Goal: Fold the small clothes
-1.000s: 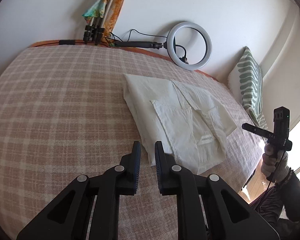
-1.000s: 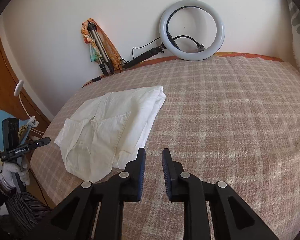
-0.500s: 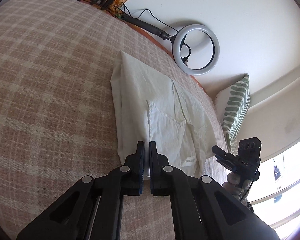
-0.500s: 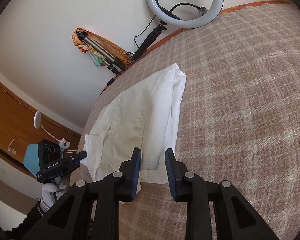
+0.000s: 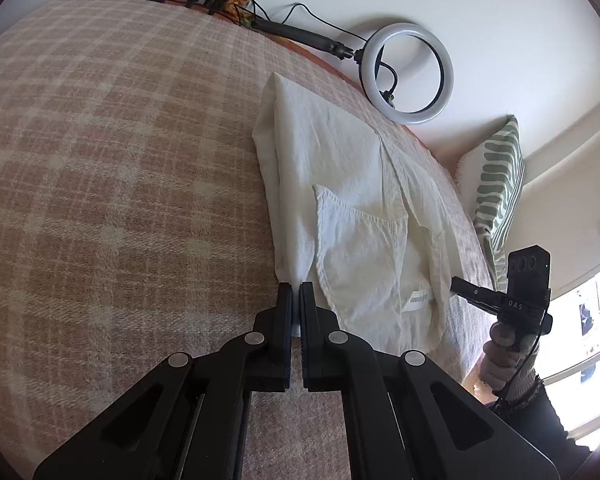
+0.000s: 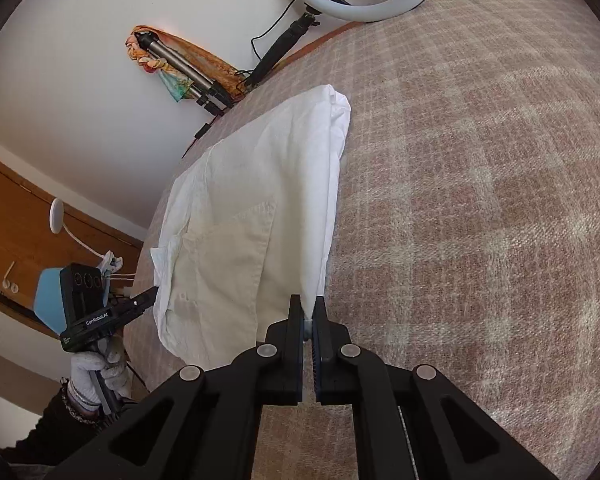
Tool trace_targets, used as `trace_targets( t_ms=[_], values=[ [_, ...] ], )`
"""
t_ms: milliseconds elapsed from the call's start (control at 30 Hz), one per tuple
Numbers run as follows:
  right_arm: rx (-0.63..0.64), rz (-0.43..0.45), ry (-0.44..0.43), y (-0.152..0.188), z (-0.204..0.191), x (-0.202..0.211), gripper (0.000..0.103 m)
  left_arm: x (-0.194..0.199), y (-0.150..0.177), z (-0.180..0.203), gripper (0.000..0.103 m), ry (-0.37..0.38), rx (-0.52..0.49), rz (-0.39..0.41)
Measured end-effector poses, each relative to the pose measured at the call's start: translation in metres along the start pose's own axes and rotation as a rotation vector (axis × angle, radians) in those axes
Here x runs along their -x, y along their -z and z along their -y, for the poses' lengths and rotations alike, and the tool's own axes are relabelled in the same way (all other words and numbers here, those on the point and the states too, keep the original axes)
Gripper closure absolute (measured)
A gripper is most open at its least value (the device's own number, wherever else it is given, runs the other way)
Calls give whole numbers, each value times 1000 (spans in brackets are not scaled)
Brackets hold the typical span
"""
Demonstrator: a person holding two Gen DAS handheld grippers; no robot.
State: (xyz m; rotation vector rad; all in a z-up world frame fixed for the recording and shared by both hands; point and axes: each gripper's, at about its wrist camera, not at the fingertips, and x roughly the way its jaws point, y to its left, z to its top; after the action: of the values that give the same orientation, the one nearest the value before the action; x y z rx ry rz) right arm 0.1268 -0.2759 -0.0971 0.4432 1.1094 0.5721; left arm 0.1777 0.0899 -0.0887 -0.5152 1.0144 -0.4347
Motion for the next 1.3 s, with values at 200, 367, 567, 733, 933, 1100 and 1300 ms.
trace_targets(
  t_ms=[200, 367, 567, 733, 933, 1100, 1300],
  values=[
    [40, 98, -76, -25, 0, 33, 62, 23, -8, 14, 97, -74, -80, 50],
    [-63, 172, -137, -58, 24, 30, 62, 35, -22, 43, 95, -84, -167, 138],
    [-145, 172, -211, -96, 37, -1, 63, -7, -31, 103, 95, -15, -328, 96],
    [-222, 120, -249, -111, 51, -31, 67, -53, -25, 142, 95, 20, -450, 34],
    [-291, 72, -269, -116, 68, -52, 70, -89, -24, 148, 95, 54, -440, -35],
    [-308, 64, -381, -125, 73, -56, 74, -102, -15, 147, 95, 54, -432, -87],
    [-359, 82, -339, -133, 79, -76, 91, -109, -8, 147, 95, 61, -429, -119]
  ],
)
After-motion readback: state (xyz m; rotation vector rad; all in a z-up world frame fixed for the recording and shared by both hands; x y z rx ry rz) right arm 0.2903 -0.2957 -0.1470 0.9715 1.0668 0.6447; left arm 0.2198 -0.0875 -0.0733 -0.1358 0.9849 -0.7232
